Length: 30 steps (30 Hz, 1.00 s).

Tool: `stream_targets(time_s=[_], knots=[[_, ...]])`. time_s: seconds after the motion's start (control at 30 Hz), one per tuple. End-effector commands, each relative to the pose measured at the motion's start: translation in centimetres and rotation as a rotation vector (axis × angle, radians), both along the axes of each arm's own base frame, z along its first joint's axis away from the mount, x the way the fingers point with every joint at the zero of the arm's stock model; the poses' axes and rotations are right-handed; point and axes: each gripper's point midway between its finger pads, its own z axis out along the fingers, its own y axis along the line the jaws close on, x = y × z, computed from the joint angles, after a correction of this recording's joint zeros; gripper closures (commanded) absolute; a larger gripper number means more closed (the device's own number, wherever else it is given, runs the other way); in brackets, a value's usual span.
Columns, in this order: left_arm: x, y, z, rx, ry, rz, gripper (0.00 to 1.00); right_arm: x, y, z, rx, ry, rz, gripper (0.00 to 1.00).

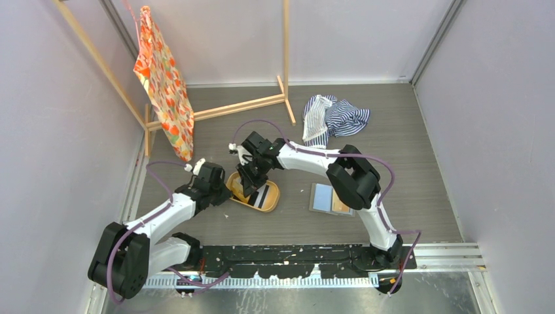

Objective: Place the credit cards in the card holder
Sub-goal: Pick up the credit card from the storage box.

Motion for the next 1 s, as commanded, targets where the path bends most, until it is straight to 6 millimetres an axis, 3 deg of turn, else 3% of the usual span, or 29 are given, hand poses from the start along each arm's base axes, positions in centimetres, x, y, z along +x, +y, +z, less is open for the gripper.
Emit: stream_targets(time_s=[0.0,0.13,0.37,0.6,0.73,0.87,0.97], knots=[[1.2,-0.8,1.6,-0.04,-0.044,-0.004,0.83,1.5,0.5,2.3,0.036,-0.109,0.023,0.9],[1.3,-0.6,2.1,-0.027,-0.057,-0.004,0.82,1.9,0.5,3.6,0.062,-0.16,0.058,0.98],[1.6,-0.5,3.6,-0.022,-0.086,-0.01,0.77,3.7,-1.5,8.0,0.114,-0.265,0.118,0.99],[1.4,-0.9,5.8,-0.044,-0.127,-0.04,0.65,2.4,-3.5,10.0,0.201,-0.218,0.218,0.99],[0.8,-1.3,7.2,-0.069,-0.151,-0.09,0.55,1.2,-5.9,11.6,0.27,-0.179,0.33,0.99],[-0.4,-1.7,8.9,-0.096,-0.199,-0.161,0.43,0.2,-9.5,13.0,0.334,-0.149,0.395,0.99],[-1.3,-3.3,10.9,-0.174,-0.281,-0.27,0.31,-0.2,-12.1,13.5,0.389,-0.135,0.379,0.99]])
